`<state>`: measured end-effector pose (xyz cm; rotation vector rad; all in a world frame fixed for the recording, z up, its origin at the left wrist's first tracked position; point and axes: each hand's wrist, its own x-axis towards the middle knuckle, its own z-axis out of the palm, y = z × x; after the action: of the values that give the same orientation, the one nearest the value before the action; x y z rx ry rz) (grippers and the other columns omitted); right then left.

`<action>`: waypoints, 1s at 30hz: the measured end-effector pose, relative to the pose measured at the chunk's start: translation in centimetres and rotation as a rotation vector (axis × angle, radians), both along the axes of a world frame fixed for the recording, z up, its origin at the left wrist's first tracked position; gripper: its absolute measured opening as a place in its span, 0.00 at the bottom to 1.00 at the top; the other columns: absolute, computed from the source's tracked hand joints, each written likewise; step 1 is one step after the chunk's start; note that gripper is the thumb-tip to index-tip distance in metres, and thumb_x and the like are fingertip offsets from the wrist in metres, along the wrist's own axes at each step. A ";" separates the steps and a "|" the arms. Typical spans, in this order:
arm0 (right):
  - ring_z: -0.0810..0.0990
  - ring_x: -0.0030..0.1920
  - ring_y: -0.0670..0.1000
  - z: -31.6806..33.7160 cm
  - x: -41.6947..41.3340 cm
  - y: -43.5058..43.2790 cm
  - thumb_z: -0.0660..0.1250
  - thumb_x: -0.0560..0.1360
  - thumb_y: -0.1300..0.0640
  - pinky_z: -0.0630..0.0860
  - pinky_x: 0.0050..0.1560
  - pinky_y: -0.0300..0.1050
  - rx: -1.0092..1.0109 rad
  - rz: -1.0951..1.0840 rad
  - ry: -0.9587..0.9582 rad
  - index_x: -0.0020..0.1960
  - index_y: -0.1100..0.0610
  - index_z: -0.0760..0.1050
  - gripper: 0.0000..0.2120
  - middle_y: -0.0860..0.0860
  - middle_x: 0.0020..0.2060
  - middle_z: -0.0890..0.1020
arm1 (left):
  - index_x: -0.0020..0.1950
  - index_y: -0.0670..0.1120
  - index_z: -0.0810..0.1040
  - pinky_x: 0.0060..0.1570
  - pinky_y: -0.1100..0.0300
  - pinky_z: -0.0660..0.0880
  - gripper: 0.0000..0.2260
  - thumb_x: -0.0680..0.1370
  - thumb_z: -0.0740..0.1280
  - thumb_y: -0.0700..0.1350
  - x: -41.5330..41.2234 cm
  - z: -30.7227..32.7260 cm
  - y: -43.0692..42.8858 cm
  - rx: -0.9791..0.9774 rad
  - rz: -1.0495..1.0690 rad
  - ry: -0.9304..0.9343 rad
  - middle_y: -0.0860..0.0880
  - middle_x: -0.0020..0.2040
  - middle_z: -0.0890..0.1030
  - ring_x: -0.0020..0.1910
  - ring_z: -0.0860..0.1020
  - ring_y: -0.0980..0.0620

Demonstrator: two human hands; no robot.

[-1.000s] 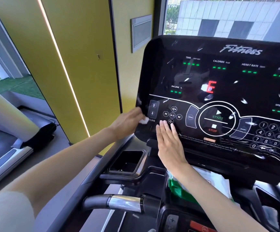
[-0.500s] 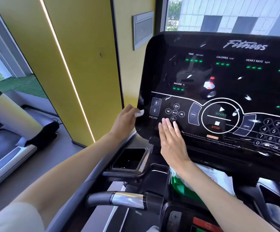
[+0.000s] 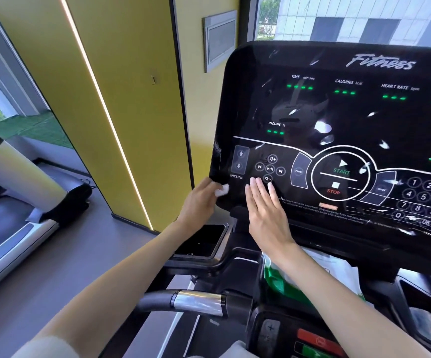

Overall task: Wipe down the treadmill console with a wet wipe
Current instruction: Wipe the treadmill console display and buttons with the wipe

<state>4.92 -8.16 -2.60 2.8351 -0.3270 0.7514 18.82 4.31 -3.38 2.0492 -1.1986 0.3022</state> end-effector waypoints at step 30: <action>0.62 0.71 0.62 -0.4 0.3 0.2 0.41 0.73 0.68 0.56 0.72 0.58 0.036 0.010 -0.013 0.69 0.71 0.63 0.27 0.66 0.69 0.66 | 0.53 0.39 0.79 0.38 0.59 0.72 0.12 0.75 0.61 0.29 -3.8 -1.8 -0.8 -0.142 0.168 0.115 0.45 0.46 0.75 0.41 0.74 0.49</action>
<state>5.23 -8.00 -3.04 2.8686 -0.3314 0.7746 15.03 3.51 -5.16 2.0170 -0.9123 0.3345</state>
